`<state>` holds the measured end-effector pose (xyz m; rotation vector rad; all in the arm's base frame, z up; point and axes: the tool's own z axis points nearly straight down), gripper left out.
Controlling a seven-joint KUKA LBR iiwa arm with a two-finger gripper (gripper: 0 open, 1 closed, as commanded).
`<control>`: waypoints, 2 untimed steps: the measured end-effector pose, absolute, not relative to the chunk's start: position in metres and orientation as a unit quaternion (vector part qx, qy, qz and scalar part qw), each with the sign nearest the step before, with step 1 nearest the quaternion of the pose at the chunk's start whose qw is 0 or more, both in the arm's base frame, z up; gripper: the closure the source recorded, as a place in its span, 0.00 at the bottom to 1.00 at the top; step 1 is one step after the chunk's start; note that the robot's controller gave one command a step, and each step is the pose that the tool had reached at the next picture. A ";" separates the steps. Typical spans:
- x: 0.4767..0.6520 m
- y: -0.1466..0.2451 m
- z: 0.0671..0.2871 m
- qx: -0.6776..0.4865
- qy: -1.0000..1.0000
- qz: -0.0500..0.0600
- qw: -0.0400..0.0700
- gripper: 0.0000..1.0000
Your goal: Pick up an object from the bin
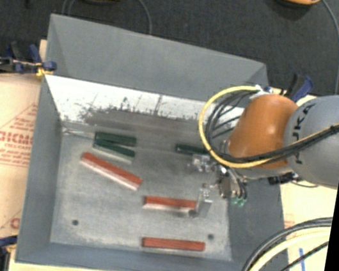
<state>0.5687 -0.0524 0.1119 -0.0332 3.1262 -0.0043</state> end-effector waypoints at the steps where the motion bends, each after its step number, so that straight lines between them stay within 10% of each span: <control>1: 0.558 -0.050 0.071 0.060 0.998 0.000 0.002 1.00; 2: 0.558 -0.050 0.071 0.060 0.998 0.000 0.002 1.00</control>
Offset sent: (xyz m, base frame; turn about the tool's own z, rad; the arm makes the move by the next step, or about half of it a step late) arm 0.0000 0.0000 0.0000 0.0000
